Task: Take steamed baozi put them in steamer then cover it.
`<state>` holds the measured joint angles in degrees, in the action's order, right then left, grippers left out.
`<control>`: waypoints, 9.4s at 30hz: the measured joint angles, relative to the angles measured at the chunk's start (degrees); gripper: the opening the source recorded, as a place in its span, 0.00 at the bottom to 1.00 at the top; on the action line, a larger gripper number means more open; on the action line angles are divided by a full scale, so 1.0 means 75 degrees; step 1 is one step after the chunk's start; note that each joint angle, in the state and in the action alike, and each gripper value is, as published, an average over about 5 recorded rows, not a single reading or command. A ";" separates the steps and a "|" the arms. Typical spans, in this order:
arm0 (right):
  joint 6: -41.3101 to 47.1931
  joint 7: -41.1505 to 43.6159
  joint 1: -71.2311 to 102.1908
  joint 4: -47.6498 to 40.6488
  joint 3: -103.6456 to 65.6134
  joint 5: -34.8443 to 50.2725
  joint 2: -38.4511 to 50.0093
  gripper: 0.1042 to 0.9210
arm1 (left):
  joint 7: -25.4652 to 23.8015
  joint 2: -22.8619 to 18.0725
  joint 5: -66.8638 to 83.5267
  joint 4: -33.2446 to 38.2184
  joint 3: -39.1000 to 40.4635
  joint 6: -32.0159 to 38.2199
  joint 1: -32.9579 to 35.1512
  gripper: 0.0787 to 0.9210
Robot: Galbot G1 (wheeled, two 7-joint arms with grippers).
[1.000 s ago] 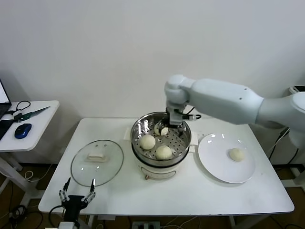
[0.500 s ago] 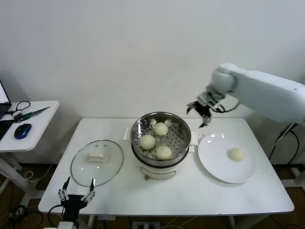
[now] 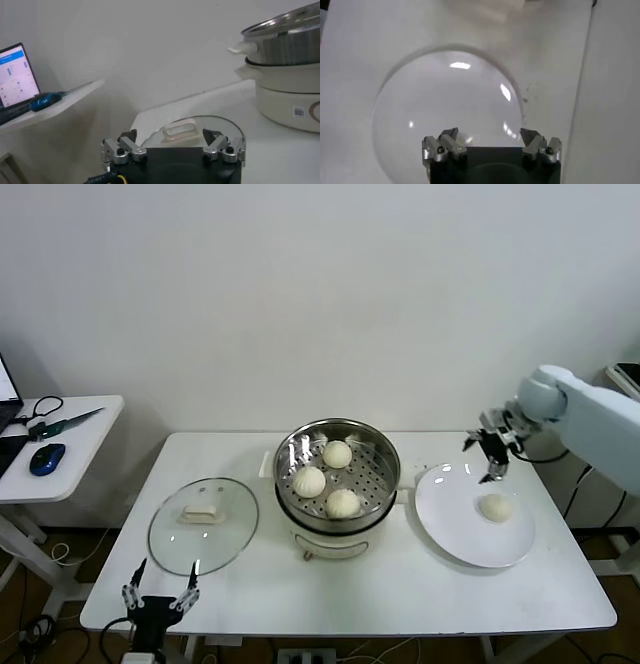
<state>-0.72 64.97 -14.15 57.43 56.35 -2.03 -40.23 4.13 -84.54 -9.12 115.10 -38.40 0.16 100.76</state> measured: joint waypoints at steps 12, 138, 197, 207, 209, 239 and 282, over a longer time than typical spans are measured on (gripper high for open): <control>-0.0210 0.0047 0.1490 -0.1305 -0.1613 -0.1207 -0.0314 0.88 | -0.0019 -0.0030 -0.0070 -0.0063 0.0017 -0.0016 -0.0039 0.88; 0.2116 -0.0954 -0.3014 0.0559 0.4570 0.5538 -0.3266 0.88 | -0.0206 -0.0082 -0.0028 0.0160 0.0540 -0.0202 -0.0171 0.88; -0.0531 -0.8092 0.8686 0.4375 -0.8982 0.5133 -0.0462 0.88 | -0.0217 0.0374 -0.5409 -0.0005 0.0434 -0.0393 -0.1212 0.88; -0.0266 -0.7920 1.0421 0.4766 -1.0787 0.4676 -0.1079 0.88 | -0.0181 0.0473 -0.8881 -0.1194 0.0647 -0.0516 -0.2016 0.88; -0.0263 -0.7874 1.0652 0.4776 -1.1011 0.4594 -0.1171 0.88 | -0.0130 0.0482 -0.9355 -0.1503 0.0656 -0.0454 -0.2238 0.88; -0.0471 -0.7436 1.1797 0.4815 -1.2006 0.3627 -0.1886 0.88 | 0.0514 0.0582 -1.1007 -0.4622 0.0575 -0.0125 -0.4578 0.88; -0.0825 -0.7133 1.1747 0.4432 -1.2058 0.3054 -0.2150 0.88 | 0.0324 0.0926 -0.9906 -0.3920 0.0587 -0.0232 -0.4361 0.08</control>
<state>-6.90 11.47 73.96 90.67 -34.08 20.88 -56.36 6.56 -77.60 -83.42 85.70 -33.99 -1.58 68.05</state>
